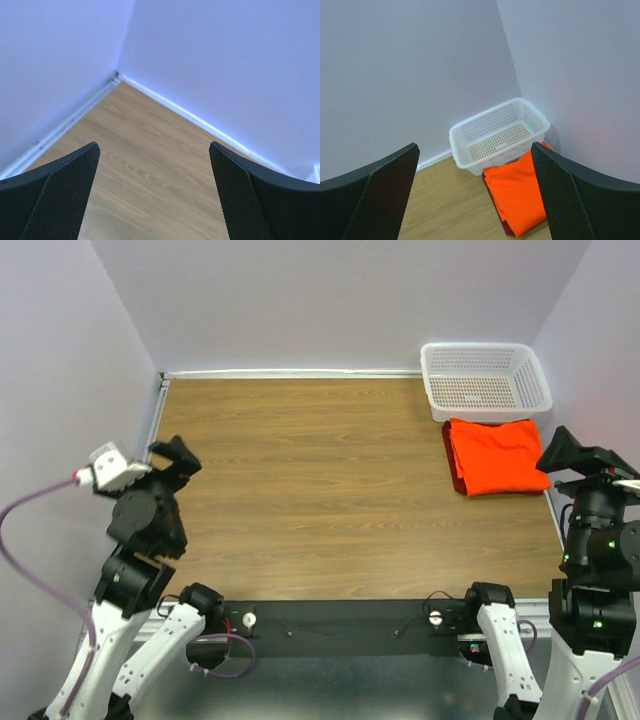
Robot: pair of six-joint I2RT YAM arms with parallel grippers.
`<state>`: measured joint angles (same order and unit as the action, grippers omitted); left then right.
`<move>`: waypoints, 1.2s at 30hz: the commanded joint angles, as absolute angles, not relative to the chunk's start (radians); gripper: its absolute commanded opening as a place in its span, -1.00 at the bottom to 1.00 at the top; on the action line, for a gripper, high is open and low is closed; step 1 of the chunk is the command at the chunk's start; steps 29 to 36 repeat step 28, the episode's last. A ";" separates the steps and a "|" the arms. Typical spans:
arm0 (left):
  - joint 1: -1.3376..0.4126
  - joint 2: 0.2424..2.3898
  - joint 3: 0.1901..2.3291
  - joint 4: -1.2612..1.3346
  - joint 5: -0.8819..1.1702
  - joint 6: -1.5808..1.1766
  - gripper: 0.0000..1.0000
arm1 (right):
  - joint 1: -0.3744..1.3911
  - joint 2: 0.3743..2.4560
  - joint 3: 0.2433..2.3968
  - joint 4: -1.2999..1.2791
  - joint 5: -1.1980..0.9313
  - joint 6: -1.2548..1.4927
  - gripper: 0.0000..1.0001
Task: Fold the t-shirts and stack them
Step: Neatly place the folded tshirt to the corner
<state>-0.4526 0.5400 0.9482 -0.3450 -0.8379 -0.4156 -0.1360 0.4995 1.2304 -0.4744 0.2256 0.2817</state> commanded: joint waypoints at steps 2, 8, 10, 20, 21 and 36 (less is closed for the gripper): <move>-0.448 0.292 0.767 -0.141 -0.989 -0.296 0.97 | -0.133 0.479 1.149 -0.552 0.201 0.207 1.00; -0.446 0.157 0.672 -0.066 -0.937 -0.265 0.97 | -0.133 0.433 1.079 -0.551 0.201 0.236 1.00; -0.446 0.170 0.663 -0.078 -0.934 -0.274 0.97 | -0.133 0.426 1.059 -0.548 0.206 0.244 1.00; -0.448 0.242 0.650 -0.081 -0.922 -0.368 0.97 | -0.133 0.439 1.034 -0.528 0.164 0.250 1.00; -0.448 0.242 0.647 -0.081 -0.919 -0.374 0.97 | -0.133 0.439 1.034 -0.526 0.164 0.249 1.00; -0.448 0.264 0.638 -0.057 -0.907 -0.397 0.97 | -0.133 0.437 1.014 -0.497 0.150 0.253 1.00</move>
